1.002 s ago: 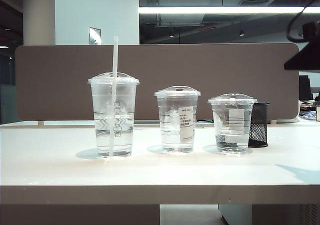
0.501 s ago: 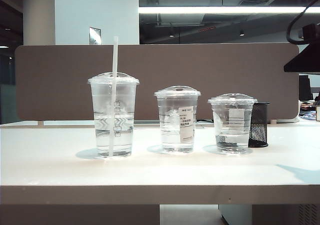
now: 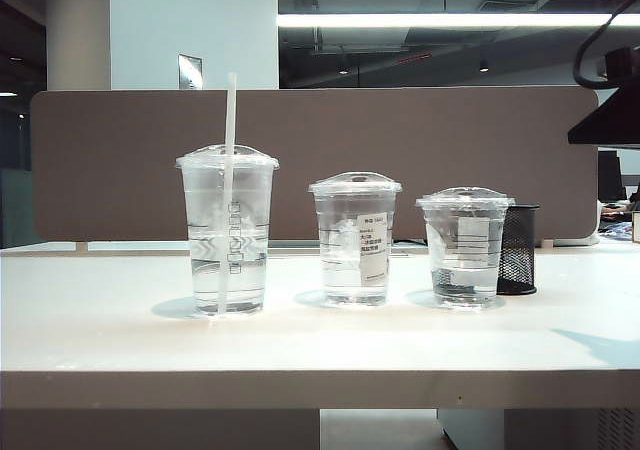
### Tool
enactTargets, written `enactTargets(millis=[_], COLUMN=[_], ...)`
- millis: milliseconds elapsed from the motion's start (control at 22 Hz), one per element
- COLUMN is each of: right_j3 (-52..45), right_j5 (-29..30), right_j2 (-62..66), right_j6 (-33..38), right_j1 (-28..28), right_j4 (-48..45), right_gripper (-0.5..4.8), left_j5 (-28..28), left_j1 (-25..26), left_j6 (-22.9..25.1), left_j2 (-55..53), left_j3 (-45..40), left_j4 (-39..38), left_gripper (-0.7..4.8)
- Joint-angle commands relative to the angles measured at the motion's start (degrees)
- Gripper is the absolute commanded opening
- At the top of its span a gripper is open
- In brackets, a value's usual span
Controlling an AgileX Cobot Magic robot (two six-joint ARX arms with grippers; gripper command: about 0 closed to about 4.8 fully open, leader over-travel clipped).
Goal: Pick up the straw and insert it into the large coffee cup.
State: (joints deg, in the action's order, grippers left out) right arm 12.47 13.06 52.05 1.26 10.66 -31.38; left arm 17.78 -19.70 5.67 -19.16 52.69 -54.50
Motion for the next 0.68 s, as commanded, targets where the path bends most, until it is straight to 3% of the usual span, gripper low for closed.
enactTargets(millis=[46,182,319,455,683], right_j3=[0.2,0.2,0.2,0.2,0.2], right_j5=[-0.1,-0.1,-0.1,-0.1,-0.1], right_j2=[-0.1,-0.1,-0.1,-0.1,-0.1], right_j6=[0.2,0.2,0.2,0.2,0.2], right_j1=[0.0,0.0,0.0,0.0,0.0], right_j4=[-0.5,-0.4,-0.4,-0.4,-0.4], right_gripper=[-0.01,-0.01,-0.01,-0.01,-0.01], left_j5=[-3.6,-10.4,-12.0,-11.8,-11.8], left_j1=[0.0,0.5,4.6,11.3,15.5], left_j6=[0.8,0.0,-0.7,-2.7,-3.2], left_j2=[0.1,1.6,6.2,11.5,14.4], left_j3=[-3.1,-11.2,-20.3,-29.8,-37.6], left_j4=[9.2,20.5,30.7,34.3,36.0], left_gripper=[-0.02,-0.02,-0.02,-0.02,-0.02])
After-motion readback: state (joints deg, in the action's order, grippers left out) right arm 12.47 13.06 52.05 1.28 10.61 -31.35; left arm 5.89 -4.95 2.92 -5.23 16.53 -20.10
